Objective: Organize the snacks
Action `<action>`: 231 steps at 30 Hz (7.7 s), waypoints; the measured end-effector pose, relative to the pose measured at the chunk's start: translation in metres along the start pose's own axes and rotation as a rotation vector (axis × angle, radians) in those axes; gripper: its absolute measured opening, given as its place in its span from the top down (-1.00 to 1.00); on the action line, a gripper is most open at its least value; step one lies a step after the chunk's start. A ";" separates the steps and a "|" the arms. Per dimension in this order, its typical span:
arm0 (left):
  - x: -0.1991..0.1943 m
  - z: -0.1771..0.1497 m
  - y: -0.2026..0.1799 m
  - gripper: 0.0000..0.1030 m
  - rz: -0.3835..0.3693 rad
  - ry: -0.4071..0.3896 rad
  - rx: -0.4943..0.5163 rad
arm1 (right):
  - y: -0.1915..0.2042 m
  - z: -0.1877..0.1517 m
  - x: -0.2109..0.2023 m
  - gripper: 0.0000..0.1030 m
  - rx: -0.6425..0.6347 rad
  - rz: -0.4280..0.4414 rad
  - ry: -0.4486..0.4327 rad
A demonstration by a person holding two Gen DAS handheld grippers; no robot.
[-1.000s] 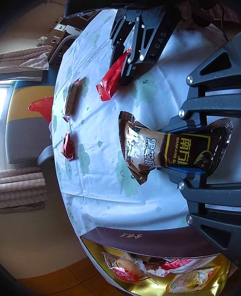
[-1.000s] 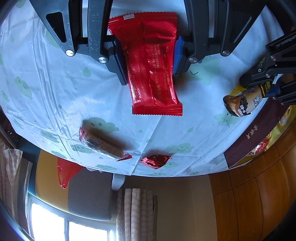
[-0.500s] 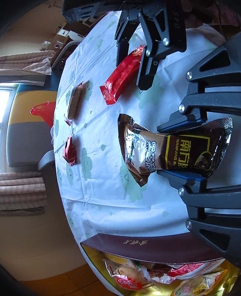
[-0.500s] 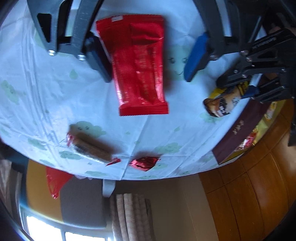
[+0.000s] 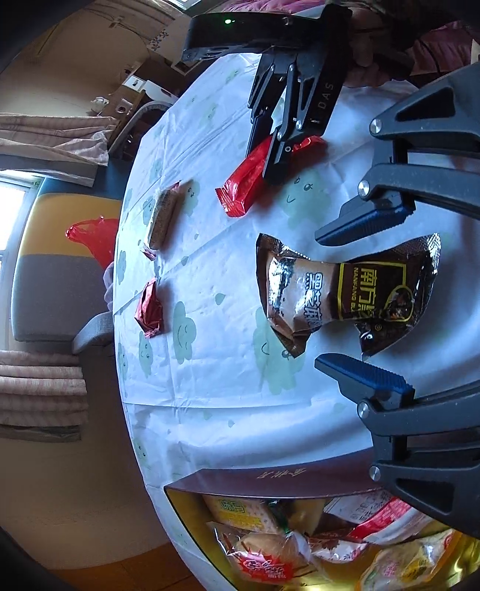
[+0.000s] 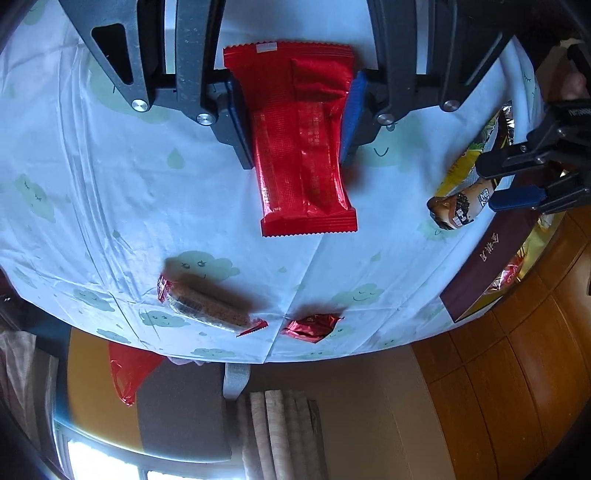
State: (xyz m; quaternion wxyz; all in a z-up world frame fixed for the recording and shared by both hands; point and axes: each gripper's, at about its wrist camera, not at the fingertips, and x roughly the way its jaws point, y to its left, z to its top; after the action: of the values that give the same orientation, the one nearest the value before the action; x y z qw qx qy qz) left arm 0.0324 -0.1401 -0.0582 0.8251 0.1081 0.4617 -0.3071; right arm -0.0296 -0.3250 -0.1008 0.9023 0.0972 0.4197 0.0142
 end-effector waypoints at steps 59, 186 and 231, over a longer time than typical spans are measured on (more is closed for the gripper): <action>-0.051 -0.011 0.275 0.28 0.373 -0.078 -0.591 | 0.011 -0.008 0.003 0.07 -0.072 -0.074 -0.058; -0.121 -0.082 0.155 0.28 0.507 -0.166 -0.442 | 0.207 0.062 -0.007 -0.03 -0.082 0.289 -0.003; 0.014 0.097 0.032 0.12 0.091 0.015 -0.170 | -0.009 0.013 -0.022 -0.34 0.250 -0.080 -0.027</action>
State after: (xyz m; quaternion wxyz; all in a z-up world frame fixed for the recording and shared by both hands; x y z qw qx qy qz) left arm 0.1250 -0.1651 -0.0202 0.8410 0.0606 0.4868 -0.2281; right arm -0.0341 -0.3381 -0.0774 0.8887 0.1922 0.4093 -0.0753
